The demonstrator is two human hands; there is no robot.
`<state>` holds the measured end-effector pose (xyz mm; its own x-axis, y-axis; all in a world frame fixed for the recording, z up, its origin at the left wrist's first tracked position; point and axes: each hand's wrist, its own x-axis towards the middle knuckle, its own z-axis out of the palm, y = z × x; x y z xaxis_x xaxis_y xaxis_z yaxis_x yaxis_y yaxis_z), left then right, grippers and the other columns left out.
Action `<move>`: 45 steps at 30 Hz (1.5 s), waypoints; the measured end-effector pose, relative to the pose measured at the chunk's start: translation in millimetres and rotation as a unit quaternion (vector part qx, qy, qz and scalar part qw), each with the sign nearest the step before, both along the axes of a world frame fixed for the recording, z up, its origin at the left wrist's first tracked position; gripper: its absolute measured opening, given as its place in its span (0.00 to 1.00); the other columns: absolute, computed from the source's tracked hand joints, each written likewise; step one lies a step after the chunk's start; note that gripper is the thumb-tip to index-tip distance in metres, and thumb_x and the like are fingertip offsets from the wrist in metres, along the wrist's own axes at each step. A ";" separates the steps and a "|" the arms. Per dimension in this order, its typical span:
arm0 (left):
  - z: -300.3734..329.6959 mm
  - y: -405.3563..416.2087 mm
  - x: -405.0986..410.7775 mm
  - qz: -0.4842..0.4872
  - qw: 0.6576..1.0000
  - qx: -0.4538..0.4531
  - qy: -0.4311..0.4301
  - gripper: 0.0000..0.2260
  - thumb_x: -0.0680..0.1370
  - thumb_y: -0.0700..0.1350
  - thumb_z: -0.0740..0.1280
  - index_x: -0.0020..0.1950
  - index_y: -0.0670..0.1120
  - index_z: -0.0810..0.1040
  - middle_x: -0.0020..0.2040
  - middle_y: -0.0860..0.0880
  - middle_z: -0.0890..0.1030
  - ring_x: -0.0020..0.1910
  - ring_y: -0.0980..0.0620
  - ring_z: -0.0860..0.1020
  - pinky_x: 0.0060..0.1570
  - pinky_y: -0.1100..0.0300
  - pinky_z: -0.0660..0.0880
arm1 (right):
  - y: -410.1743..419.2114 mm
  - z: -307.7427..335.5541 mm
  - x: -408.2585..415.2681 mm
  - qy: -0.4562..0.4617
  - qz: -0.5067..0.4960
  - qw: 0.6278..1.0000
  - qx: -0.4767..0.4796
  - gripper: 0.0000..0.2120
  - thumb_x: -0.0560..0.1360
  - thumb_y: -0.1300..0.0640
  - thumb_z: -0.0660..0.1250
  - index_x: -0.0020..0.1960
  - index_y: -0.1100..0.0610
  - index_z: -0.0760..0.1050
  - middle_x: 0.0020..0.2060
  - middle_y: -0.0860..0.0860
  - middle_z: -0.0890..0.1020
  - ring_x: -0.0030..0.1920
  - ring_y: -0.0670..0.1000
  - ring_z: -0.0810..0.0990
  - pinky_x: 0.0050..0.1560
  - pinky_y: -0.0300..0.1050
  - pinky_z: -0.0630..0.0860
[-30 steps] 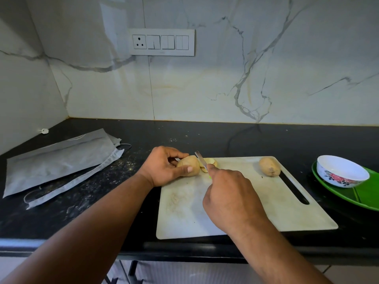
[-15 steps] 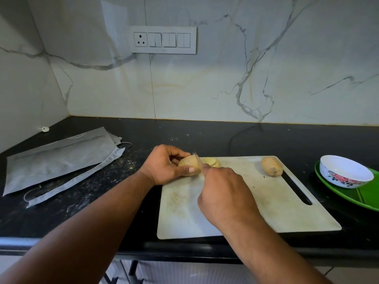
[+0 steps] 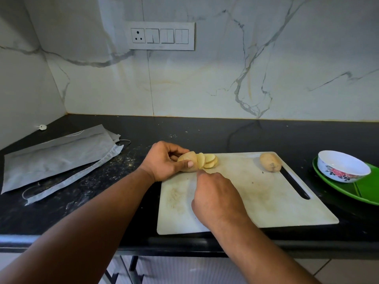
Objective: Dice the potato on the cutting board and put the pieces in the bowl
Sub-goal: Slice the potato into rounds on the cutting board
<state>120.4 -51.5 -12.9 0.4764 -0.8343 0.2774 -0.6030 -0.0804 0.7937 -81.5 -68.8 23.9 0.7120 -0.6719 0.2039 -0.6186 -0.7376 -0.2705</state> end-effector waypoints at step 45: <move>1.2 0.4 1.8 -0.006 0.999 -0.010 0.040 0.13 0.70 0.42 0.83 0.52 0.42 0.87 0.45 0.49 0.88 0.39 0.60 0.84 0.42 0.70 0.77 | 6.8 2.6 2.8 0.009 0.006 1.000 0.017 0.16 0.79 0.57 0.63 0.66 0.53 0.71 0.50 0.51 0.79 0.44 0.51 0.77 0.43 0.42 0.76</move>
<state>122.2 -51.1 -11.7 0.4882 -0.8347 0.2547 -0.5378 -0.0579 0.8411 -78.6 -62.1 26.5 0.7231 -0.6699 0.1684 -0.6147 -0.7353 -0.2855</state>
